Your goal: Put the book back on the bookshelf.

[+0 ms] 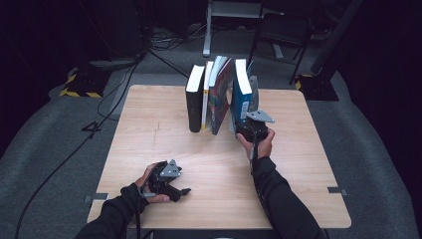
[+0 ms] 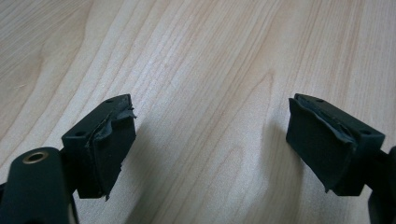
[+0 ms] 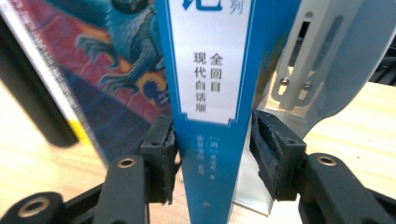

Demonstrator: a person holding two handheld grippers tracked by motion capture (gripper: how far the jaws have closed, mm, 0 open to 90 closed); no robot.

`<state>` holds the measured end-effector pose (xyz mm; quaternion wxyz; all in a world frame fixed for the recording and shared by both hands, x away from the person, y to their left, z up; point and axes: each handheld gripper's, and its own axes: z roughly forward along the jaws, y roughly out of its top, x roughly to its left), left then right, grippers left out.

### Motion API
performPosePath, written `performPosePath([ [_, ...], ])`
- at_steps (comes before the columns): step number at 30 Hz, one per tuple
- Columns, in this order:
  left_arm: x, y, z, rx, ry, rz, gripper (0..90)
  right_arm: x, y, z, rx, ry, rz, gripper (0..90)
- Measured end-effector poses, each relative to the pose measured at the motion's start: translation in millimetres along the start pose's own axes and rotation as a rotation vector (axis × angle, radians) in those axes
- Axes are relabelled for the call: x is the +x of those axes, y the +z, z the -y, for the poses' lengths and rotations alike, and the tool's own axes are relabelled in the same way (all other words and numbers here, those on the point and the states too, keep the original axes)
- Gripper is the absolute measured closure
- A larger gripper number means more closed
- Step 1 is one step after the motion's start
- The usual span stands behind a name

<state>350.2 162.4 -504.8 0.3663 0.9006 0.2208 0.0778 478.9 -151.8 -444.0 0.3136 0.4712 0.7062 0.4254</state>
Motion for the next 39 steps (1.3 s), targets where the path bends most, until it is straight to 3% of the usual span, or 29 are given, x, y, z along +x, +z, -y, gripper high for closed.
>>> performPosePath([
  [8,-0.1,-0.1,-0.1,0.002,0.000,-0.001,15.7,-3.6,-13.6,-4.6,0.029,-0.100,-0.036,58.2],
  [13,-0.1,-0.1,-0.1,0.001,-0.001,-0.001,15.7,-6.8,-17.0,-7.9,0.034,-0.111,-0.059,58.4],
  [17,-0.2,-0.1,-0.1,0.001,-0.001,-0.001,15.7,-11.5,-23.0,-11.3,0.033,-0.114,-0.079,55.3],
  [25,-0.2,-0.1,-0.1,0.001,-0.001,-0.001,15.7,-14.6,-33.0,-18.4,0.077,-0.212,-0.134,43.1],
  [34,-0.3,-0.1,-0.1,0.001,-0.002,-0.002,15.7,-27.8,-49.5,-26.0,0.076,-0.275,-0.192,34.8],
  [39,-0.2,-0.1,-0.1,0.001,-0.001,-0.002,15.7,-33.6,-58.9,-26.4,0.083,-0.309,-0.202,30.4],
])
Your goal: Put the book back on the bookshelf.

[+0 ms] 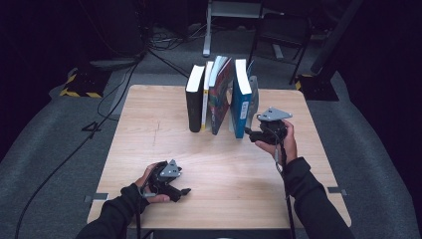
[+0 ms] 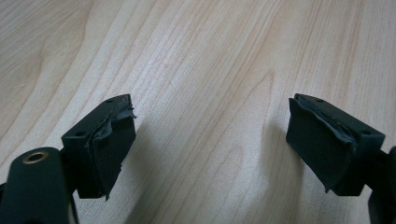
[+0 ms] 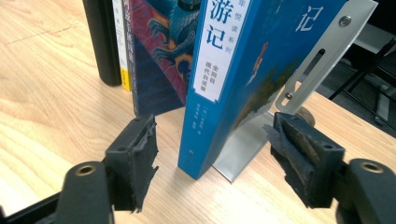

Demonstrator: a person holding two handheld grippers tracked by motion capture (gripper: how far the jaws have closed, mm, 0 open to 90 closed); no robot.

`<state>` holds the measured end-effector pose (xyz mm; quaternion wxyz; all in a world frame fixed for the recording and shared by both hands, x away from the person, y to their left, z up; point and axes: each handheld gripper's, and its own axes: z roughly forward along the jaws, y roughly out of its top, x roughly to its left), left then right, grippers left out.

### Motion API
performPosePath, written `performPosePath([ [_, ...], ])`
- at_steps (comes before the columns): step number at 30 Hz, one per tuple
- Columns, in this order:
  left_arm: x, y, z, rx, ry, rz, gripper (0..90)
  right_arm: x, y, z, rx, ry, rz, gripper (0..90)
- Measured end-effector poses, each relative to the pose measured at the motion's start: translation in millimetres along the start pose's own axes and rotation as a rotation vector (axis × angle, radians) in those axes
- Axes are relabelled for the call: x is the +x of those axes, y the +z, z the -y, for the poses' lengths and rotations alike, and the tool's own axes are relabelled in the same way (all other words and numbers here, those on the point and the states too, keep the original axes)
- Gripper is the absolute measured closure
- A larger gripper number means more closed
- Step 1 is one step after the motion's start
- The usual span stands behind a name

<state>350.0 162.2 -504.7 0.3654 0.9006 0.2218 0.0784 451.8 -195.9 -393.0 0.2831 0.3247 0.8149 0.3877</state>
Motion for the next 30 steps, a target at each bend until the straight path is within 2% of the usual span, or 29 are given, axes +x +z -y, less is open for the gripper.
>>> performPosePath([
  [9,-0.1,0.0,0.0,0.000,-0.001,-0.001,15.7,1.5,-18.0,8.1,0.033,-0.053,-0.031,27.0],
  [19,-0.2,0.1,0.0,0.000,-0.001,-0.001,15.7,9.3,-32.9,24.9,0.072,-0.117,-0.015,26.6],
  [23,-0.2,0.1,0.0,0.000,-0.002,-0.002,15.7,10.2,-37.9,34.0,0.075,-0.115,-0.022,26.3],
  [30,-0.2,0.1,0.0,0.000,-0.002,-0.002,15.7,12.9,-44.4,48.8,0.091,-0.140,-0.020,26.1],
])
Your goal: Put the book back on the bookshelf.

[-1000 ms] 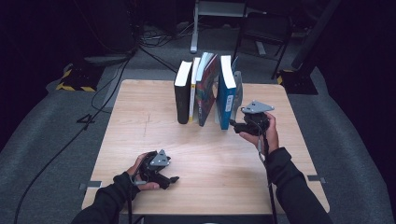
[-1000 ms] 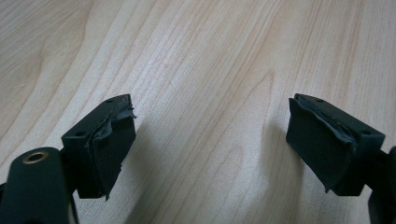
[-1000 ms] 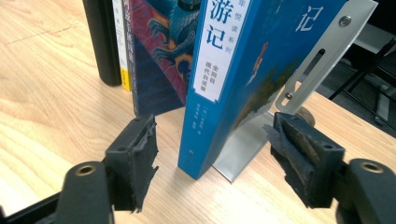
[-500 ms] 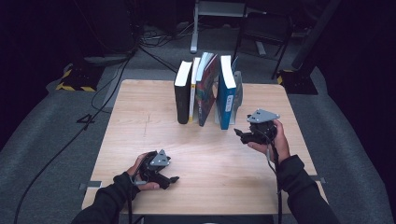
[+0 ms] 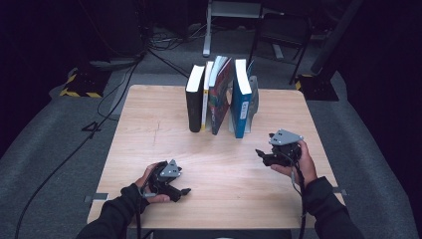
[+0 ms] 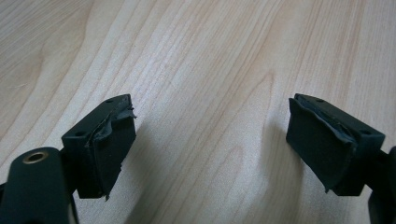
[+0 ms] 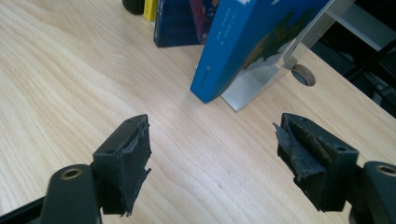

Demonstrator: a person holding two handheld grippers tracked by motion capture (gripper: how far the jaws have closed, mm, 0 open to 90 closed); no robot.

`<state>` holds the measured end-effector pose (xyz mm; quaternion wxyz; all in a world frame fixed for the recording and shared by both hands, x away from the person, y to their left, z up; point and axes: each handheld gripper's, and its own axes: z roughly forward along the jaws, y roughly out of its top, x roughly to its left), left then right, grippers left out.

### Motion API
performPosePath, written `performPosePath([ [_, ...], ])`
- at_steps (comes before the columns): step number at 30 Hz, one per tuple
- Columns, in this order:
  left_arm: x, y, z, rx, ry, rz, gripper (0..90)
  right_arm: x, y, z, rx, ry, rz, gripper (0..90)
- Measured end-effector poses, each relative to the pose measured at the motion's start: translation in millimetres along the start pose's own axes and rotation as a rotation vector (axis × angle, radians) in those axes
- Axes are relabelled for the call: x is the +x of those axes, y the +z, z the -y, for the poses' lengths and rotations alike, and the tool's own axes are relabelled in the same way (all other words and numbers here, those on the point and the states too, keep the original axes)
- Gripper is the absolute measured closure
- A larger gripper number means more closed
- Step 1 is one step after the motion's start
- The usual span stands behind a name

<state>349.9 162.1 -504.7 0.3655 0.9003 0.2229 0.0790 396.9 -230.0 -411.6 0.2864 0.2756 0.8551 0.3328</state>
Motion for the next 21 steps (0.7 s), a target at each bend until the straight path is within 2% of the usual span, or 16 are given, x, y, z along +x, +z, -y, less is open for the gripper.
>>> performPosePath([
  [5,0.0,0.0,0.0,0.000,0.001,0.000,15.7,3.6,-4.0,10.0,-0.003,0.003,-0.009,27.0],
  [13,-0.1,0.0,0.0,0.000,0.000,-0.001,15.7,9.7,-8.5,25.2,0.023,-0.024,-0.012,26.6],
  [15,-0.2,-0.1,0.1,0.000,-0.001,-0.002,15.7,11.7,-10.3,30.3,0.021,-0.030,-0.008,30.2],
  [21,-0.2,-0.1,0.1,0.000,-0.001,-0.002,15.8,15.2,-15.4,41.2,0.025,-0.036,-0.008,28.2],
])
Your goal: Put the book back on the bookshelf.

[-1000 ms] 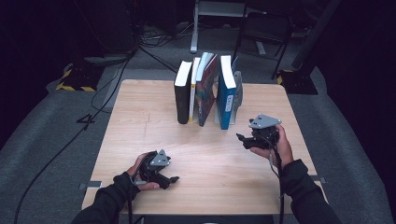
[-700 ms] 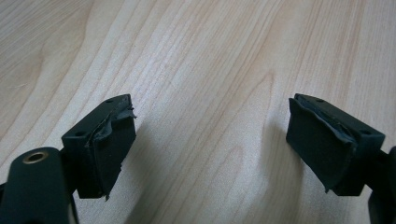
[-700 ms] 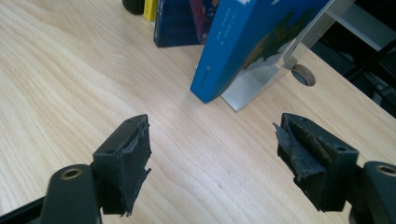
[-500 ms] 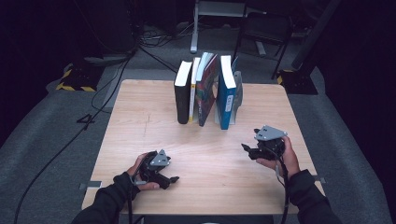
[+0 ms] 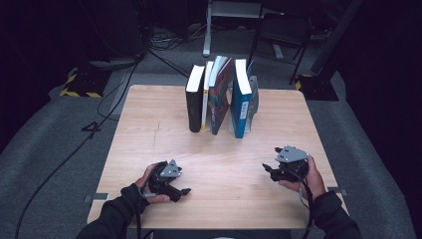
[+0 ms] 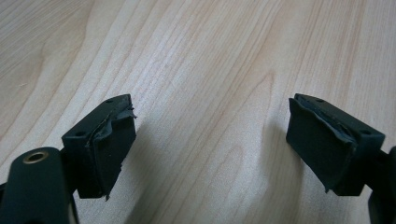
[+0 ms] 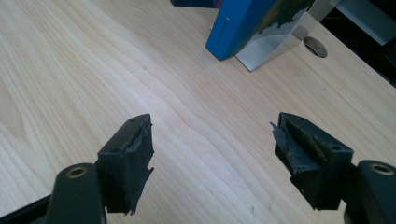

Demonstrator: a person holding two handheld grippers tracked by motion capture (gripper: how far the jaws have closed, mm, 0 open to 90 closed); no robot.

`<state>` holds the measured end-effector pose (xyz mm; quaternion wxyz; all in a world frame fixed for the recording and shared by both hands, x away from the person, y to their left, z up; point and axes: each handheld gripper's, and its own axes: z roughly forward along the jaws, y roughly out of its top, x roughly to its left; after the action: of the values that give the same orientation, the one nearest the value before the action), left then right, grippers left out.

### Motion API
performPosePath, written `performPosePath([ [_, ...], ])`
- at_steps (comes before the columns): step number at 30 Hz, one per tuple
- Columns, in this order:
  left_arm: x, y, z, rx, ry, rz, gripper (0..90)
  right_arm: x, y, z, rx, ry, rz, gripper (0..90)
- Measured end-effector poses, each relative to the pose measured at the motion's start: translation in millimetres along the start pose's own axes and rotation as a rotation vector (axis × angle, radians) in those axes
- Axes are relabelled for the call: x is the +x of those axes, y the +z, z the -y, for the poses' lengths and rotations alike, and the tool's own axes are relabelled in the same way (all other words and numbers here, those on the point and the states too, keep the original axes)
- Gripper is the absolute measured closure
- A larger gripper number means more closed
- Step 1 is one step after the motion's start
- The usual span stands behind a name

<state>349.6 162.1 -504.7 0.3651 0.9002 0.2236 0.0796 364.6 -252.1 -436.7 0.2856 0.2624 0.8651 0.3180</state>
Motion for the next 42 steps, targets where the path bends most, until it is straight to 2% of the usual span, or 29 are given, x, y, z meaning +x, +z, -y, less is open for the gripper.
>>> performPosePath([
  [10,0.0,0.0,0.0,0.000,0.000,0.000,15.7,1.0,-10.4,26.0,0.009,0.027,0.001,27.3],
  [18,0.0,0.0,0.0,0.000,-0.001,0.000,15.7,0.1,-17.9,46.4,0.012,0.043,-0.021,26.4],
  [25,-0.1,0.1,0.0,-0.001,-0.001,0.000,15.8,-1.4,-21.3,64.3,0.026,0.080,-0.021,26.0],
  [31,0.0,0.1,0.0,0.000,-0.001,0.000,15.7,-2.9,-27.6,86.3,0.035,0.137,-0.013,25.7],
  [34,-0.1,0.1,-0.1,0.000,-0.001,-0.001,15.7,-3.8,-29.7,91.6,0.037,0.152,-0.008,24.3],
  [35,-0.1,0.1,-0.1,0.000,-0.001,-0.001,15.7,-4.5,-30.7,94.3,0.033,0.171,-0.007,23.6],
  [37,-0.1,0.1,-0.1,0.000,-0.001,-0.001,15.7,-6.8,-32.9,103.8,0.029,0.201,-0.020,23.7],
  [42,-0.1,0.1,-0.1,0.000,-0.001,-0.001,15.7,-8.8,-34.5,118.5,0.035,0.226,-0.033,22.2],
])
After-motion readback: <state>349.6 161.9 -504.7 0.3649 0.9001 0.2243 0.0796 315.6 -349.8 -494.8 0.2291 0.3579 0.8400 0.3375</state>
